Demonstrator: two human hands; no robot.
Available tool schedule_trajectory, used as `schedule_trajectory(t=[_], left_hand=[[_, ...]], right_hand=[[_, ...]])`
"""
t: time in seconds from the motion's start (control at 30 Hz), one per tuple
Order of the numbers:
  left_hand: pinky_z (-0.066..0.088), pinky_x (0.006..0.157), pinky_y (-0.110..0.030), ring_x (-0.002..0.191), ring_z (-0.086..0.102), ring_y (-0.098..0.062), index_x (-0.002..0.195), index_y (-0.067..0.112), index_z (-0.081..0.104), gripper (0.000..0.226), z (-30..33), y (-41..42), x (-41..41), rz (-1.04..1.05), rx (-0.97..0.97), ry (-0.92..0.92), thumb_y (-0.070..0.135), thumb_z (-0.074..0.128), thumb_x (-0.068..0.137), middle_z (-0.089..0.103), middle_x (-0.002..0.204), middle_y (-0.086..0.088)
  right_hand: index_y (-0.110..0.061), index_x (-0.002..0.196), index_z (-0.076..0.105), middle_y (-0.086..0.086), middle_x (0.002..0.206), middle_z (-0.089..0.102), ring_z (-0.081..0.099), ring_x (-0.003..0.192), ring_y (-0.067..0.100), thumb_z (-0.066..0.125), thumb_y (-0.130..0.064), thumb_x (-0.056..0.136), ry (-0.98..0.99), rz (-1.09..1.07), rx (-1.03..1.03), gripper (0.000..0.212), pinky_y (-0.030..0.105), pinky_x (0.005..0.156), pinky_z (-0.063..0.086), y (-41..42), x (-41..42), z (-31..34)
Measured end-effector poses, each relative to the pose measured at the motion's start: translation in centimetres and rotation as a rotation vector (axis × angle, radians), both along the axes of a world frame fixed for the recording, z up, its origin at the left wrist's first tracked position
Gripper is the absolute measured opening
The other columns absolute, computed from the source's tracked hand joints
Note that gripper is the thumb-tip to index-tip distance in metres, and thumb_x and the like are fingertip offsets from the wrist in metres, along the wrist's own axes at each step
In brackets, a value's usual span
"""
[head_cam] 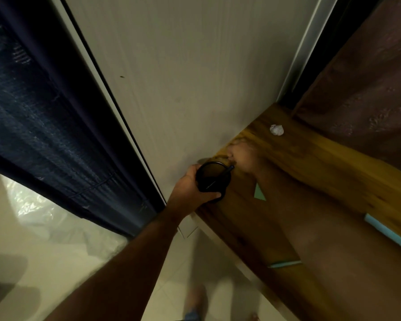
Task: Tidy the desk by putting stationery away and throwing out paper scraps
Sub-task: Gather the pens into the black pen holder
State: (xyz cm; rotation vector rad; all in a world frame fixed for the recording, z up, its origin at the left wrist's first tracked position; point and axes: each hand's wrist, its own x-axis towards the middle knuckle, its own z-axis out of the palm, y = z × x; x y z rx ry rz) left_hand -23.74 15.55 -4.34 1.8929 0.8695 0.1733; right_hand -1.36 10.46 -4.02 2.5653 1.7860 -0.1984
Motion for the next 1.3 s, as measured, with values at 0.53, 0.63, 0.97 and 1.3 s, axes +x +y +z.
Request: schedule_trajectory(t=[0.53, 0.63, 0.97, 1.3], left_hand=[[0.051, 0.096, -0.038, 0.115, 0.059, -0.019, 0.133, 0.021, 0.041, 0.086, 2.6, -2.3, 5.6, -0.197, 0.044, -0.119, 0.038, 0.088, 0.063, 0.059, 0.128, 0.001], [0.054, 0.091, -0.040, 0.112, 0.060, -0.019, 0.133, 0.022, 0.043, 0.088, 3.1, -3.3, 7.0, -0.240, 0.096, -0.126, 0.044, 0.087, 0.060, 0.060, 0.127, 0.001], [0.049, 0.092, -0.030, 0.119, 0.054, -0.018, 0.138, 0.023, 0.041, 0.091, 2.9, -4.8, 8.8, -0.293, 0.111, -0.117, 0.041, 0.087, 0.062, 0.055, 0.132, 0.002], [0.041, 0.083, -0.018, 0.116, 0.053, -0.012, 0.136, 0.020, 0.045, 0.087, 2.8, -8.1, 9.9, -0.369, 0.113, -0.133, 0.047, 0.085, 0.064, 0.056, 0.130, 0.004]], right_hand=[[-0.009, 0.095, 0.071, 0.006, 0.099, 0.066, 0.060, 0.089, 0.025, 0.060, -0.010, 0.084, -0.106, 0.019, -0.320, 0.016, 0.029, 0.068, 0.041, -3.2, -2.6, 12.5], [-0.009, 0.096, 0.070, 0.001, 0.093, 0.063, 0.061, 0.088, 0.022, 0.056, -0.010, 0.085, -0.156, 0.009, -0.309, 0.018, 0.025, 0.056, 0.031, -4.7, -1.6, 11.7], [-0.013, 0.104, 0.071, 0.006, 0.107, 0.068, 0.064, 0.099, 0.026, 0.052, -0.027, 0.095, 0.071, -0.611, 0.132, 0.025, 0.033, 0.084, 0.050, -16.3, 1.2, 12.9], [0.001, 0.127, 0.051, 0.020, 0.100, 0.070, 0.071, 0.070, 0.026, 0.060, -0.025, 0.095, 0.686, -1.214, -0.242, 0.042, 0.039, 0.069, 0.061, -24.3, -6.1, 2.5]])
